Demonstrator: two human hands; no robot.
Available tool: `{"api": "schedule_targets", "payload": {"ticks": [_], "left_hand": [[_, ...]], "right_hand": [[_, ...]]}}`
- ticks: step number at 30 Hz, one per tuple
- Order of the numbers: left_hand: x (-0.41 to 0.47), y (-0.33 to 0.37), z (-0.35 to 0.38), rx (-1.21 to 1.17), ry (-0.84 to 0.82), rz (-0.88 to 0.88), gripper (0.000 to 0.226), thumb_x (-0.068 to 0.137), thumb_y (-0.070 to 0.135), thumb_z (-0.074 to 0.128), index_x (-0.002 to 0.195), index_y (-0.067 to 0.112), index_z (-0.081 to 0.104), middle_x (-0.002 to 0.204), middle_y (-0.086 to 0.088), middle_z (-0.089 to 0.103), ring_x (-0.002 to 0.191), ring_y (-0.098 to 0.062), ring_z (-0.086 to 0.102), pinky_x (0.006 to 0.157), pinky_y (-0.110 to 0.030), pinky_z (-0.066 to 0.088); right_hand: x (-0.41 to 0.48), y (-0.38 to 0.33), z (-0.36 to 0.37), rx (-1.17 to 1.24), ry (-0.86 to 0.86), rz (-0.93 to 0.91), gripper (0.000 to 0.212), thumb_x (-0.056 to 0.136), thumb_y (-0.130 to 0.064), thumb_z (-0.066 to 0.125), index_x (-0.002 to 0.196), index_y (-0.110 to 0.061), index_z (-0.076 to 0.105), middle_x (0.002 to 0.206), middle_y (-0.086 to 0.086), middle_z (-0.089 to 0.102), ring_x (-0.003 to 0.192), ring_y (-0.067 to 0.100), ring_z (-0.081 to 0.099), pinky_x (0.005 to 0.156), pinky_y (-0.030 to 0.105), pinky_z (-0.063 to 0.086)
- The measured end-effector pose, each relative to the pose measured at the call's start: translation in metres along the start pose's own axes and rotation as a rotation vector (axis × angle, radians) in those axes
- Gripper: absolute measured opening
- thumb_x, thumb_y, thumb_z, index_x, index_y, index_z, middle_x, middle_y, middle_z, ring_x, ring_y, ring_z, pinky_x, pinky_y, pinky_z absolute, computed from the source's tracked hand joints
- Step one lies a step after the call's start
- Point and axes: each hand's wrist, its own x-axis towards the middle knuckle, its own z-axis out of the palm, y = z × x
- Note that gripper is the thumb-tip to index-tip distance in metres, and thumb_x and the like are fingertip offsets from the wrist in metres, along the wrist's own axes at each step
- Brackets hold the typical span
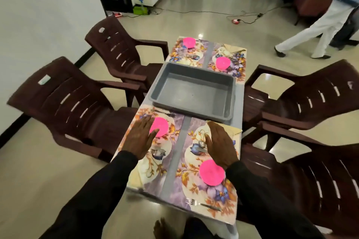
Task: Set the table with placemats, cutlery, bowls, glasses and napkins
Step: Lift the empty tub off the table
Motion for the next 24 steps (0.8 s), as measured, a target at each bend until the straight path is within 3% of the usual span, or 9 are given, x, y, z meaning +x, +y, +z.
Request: {"api": "schedule_targets", "payload": {"ticks": [3, 7, 10, 18, 21, 24], "left_hand": [[0.050, -0.017, -0.011, -0.043, -0.012, 0.019, 0.074, 0.106, 0.060, 0.020, 0.154, 0.009, 0.044, 0.158, -0.012, 0.046, 0.148, -0.027, 0.039, 0.125, -0.042, 0.026], [0.126, -0.031, -0.020, -0.127, -0.026, -0.051, 0.073, 0.104, 0.060, 0.027, 0.148, 0.006, 0.049, 0.150, -0.016, 0.053, 0.140, -0.033, 0.049, 0.114, -0.048, 0.041], [0.185, -0.043, -0.018, -0.215, -0.048, -0.172, 0.051, 0.108, 0.037, 0.047, 0.149, 0.006, 0.049, 0.151, -0.017, 0.052, 0.139, -0.034, 0.048, 0.113, -0.045, 0.039], [0.319, -0.088, 0.024, -0.463, -0.121, -0.497, 0.033, 0.104, 0.009, 0.055, 0.132, -0.007, 0.059, 0.136, -0.025, 0.061, 0.122, -0.040, 0.058, 0.098, -0.040, 0.043], [0.344, -0.121, 0.059, -0.562, -0.177, -0.586, 0.010, 0.100, 0.007, 0.061, 0.103, -0.001, 0.066, 0.105, -0.025, 0.068, 0.107, -0.040, 0.063, 0.090, -0.041, 0.044], [0.361, -0.151, 0.094, -0.640, -0.182, -0.550, 0.005, 0.093, 0.011, 0.064, 0.093, 0.007, 0.067, 0.088, -0.006, 0.064, 0.097, -0.026, 0.061, 0.091, -0.045, 0.047]], "right_hand": [[0.035, 0.007, -0.006, -0.018, -0.010, 0.044, 0.047, 0.100, -0.021, 0.058, 0.141, 0.000, 0.051, 0.138, 0.020, 0.059, 0.126, 0.036, 0.057, 0.109, 0.042, 0.044], [0.095, 0.030, -0.012, -0.016, -0.027, 0.094, 0.047, 0.102, -0.022, 0.055, 0.144, -0.002, 0.047, 0.143, 0.018, 0.054, 0.132, 0.033, 0.052, 0.111, 0.039, 0.040], [0.141, 0.068, -0.003, 0.058, -0.066, 0.206, 0.046, 0.104, -0.023, 0.051, 0.146, -0.006, 0.044, 0.147, 0.016, 0.051, 0.135, 0.031, 0.049, 0.111, 0.040, 0.039], [0.232, 0.180, 0.047, 0.193, -0.104, 0.630, 0.030, 0.095, -0.013, 0.055, 0.124, -0.005, 0.054, 0.124, 0.017, 0.061, 0.113, 0.035, 0.059, 0.097, 0.047, 0.051], [0.247, 0.208, 0.063, 0.187, -0.150, 0.797, 0.033, 0.095, -0.014, 0.060, 0.119, 0.007, 0.053, 0.119, 0.024, 0.060, 0.110, 0.042, 0.058, 0.086, 0.041, 0.048], [0.256, 0.228, 0.074, 0.226, -0.191, 0.895, 0.027, 0.095, -0.016, 0.065, 0.107, 0.008, 0.061, 0.101, 0.021, 0.061, 0.104, 0.040, 0.061, 0.076, 0.031, 0.038]]}}
